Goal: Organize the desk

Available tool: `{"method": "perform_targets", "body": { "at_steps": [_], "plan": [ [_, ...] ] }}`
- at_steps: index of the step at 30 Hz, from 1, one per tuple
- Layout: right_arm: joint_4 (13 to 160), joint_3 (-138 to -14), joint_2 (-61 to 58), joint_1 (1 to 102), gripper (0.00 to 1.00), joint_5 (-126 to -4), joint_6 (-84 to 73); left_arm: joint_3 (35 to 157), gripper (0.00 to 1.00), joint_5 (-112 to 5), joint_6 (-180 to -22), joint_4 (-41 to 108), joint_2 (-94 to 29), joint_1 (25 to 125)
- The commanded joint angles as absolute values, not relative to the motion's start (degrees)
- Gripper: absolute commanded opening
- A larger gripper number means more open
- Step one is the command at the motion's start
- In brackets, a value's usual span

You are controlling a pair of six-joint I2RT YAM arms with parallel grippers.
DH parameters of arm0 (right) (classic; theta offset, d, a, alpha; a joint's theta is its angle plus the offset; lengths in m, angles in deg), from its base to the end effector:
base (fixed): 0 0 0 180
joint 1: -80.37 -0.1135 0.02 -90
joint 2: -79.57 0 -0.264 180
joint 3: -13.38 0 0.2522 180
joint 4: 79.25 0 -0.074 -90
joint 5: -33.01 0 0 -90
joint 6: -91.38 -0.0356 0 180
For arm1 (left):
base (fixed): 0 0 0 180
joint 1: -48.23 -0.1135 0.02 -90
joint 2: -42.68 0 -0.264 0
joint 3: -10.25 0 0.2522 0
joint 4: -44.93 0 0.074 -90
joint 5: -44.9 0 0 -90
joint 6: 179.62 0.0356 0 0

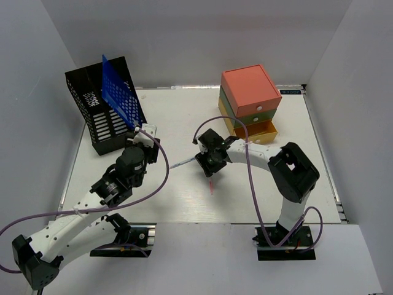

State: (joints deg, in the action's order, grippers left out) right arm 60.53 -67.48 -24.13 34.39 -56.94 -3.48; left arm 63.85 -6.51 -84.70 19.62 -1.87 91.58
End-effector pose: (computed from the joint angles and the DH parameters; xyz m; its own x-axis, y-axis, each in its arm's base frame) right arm 0.2534 0.2622 0.1744 -0.6782 -0.5799 -0.4515 -0.6638 0.7470 0.0376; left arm 0.1452 -0.1065 0.3099 -0.1942 0.2755 -0.9415 0.1182 0.9593 0.2563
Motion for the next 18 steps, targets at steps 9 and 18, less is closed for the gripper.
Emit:
{"method": "perform_targets", "body": {
  "at_steps": [9, 18],
  "plan": [
    [64.05, -64.20, -25.64, 31.59, 0.40, -44.60, -8.46, 62.95, 0.69, -5.55, -84.09, 20.89, -0.30, 91.83],
    [60.72, -64.10, -27.57, 33.17, 0.09, -47.93, -6.71, 62.60, 0.69, -6.25, -84.00, 21.33, -0.03, 91.83]
  ]
}}
